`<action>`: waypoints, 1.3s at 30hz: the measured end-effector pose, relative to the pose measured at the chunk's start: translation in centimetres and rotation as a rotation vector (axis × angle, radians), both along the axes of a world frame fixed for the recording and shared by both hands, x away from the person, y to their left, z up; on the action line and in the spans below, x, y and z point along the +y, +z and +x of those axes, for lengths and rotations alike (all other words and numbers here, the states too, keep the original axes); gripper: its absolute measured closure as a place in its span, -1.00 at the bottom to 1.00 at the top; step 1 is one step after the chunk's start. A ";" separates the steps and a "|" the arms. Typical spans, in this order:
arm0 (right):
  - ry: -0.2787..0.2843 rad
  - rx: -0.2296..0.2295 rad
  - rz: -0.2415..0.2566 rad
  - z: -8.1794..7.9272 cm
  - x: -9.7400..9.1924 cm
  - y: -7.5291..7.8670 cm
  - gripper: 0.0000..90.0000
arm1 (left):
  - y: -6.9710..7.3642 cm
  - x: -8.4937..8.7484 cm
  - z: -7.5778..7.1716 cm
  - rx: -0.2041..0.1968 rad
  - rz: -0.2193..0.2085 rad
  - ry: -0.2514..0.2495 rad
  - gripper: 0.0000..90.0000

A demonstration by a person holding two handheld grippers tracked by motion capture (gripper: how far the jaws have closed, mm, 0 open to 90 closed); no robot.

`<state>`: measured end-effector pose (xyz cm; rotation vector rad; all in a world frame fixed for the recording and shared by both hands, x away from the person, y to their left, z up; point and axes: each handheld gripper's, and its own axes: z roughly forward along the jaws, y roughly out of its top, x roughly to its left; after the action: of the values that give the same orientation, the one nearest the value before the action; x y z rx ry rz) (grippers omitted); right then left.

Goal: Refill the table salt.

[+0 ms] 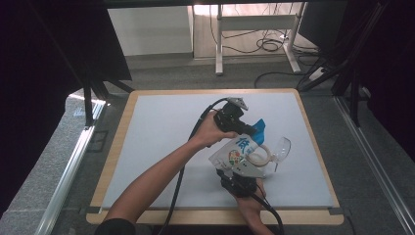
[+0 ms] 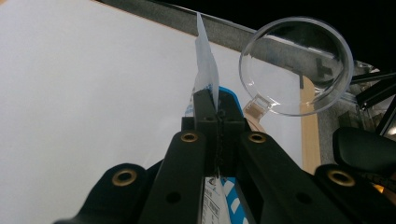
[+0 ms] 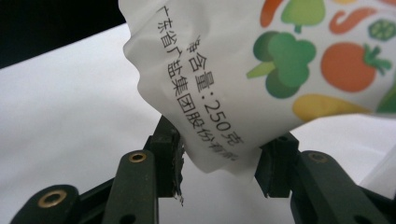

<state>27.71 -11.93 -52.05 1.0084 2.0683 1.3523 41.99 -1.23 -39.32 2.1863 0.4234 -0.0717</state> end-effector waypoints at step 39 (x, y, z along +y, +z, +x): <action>-0.013 0.048 0.023 0.3 -2.5 0.0 0.13 | -0.1 2.2 -0.8 -0.001 -0.061 0.040 1.00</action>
<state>27.97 -14.40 -52.00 1.0723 2.0822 1.3607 41.21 0.96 -39.45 2.1173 0.4590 -0.0611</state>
